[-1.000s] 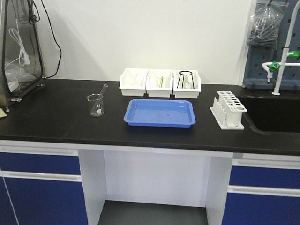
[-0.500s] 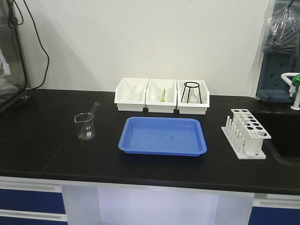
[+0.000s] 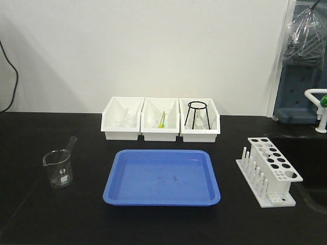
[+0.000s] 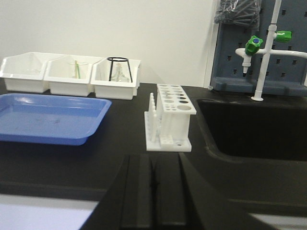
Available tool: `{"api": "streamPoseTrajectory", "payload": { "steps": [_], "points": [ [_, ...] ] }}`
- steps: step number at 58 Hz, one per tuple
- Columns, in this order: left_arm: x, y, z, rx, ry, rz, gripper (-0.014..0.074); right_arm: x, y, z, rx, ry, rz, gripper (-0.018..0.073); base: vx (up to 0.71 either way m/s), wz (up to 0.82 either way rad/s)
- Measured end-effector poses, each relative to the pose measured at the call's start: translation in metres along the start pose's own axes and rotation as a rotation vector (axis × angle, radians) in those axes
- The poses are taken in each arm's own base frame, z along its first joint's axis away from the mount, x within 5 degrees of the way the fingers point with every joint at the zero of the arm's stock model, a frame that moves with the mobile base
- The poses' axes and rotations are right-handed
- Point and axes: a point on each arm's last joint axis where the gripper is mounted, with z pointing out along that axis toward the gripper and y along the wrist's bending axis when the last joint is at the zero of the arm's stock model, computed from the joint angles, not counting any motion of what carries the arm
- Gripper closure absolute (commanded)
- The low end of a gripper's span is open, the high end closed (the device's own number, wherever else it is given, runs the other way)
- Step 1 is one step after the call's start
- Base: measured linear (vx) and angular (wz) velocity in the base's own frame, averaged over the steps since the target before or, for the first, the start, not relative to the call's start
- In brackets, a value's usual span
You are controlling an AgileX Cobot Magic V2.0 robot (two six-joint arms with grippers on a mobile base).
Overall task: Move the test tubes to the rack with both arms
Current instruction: 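Drive the base up to the bench facing the white bins, then close the left gripper on the clear glass tube in the beaker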
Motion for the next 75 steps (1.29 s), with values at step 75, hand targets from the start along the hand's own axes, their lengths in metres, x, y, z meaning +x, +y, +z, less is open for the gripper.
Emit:
{"api": "streamPoseTrajectory", "payload": {
  "steps": [75],
  "points": [
    [0.0,0.0,0.0,0.0,0.0,0.0,0.0601,0.0,0.0,0.0,0.0,0.0,0.0,0.0548,0.17,-0.04]
  ]
}}
